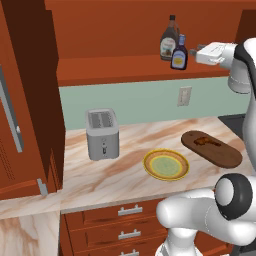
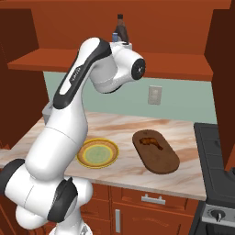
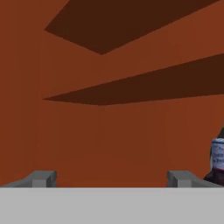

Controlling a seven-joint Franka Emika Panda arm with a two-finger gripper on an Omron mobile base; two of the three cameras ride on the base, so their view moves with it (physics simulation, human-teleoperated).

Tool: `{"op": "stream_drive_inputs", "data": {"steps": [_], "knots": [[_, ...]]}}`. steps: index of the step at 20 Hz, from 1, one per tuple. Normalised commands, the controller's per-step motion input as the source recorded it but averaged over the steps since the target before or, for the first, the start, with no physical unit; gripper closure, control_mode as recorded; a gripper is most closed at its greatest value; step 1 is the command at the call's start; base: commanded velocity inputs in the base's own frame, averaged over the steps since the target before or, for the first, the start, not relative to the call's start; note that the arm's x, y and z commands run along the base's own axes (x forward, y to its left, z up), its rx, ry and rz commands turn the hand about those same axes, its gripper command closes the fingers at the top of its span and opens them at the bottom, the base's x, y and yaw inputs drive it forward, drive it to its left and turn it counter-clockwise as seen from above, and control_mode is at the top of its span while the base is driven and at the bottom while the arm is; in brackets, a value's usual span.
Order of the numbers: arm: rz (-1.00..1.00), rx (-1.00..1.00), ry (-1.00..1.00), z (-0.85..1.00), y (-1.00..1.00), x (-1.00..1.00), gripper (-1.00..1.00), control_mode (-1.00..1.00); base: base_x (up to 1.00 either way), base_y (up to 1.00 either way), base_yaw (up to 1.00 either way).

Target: Pick the chicken drumstick from the plate and place it on the cutting board. Then pick the condiment bottle from the cabinet and place it next to the cutting board.

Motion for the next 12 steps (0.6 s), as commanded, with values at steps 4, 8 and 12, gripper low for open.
{"op": "stream_drive_inputs", "data": {"steps": [4, 8, 12], "knots": [[0.0, 0.05, -0.01, 0.0, 0.0, 0.09, -1.0, -1.0, 0.0, 0.0, 0.0], [0.0, 0.02, -0.03, 0.0, 0.0, 0.07, -1.0, -1.0, 0.0, 0.0, 0.0], [0.0, 0.0, -0.05, 0.0, -0.02, 0.02, -1.0, -1.0, 0.0, 0.0, 0.0]]}}
